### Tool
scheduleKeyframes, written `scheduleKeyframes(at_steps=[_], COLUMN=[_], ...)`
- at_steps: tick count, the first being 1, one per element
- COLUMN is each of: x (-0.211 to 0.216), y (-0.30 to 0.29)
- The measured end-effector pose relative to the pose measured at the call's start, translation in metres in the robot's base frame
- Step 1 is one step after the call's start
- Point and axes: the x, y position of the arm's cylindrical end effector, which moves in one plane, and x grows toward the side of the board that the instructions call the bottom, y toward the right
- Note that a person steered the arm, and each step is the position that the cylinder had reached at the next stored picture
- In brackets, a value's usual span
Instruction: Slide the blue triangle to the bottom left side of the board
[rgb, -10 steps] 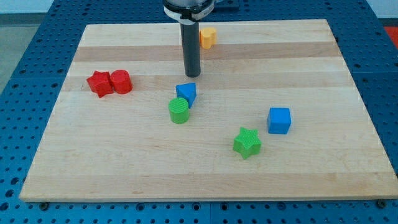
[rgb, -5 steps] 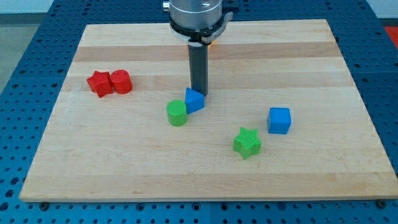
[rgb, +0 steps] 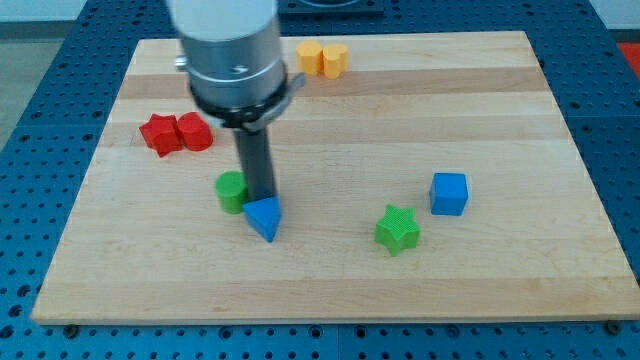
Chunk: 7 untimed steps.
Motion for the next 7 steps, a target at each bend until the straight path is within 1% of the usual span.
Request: scheduleKeyframes(at_steps=[1,2,3,4,5,7], x=[0.015,0.015,0.014,0.025,0.025,0.028], y=[-0.004,0.047,0.074,0.079,0.077,0.056])
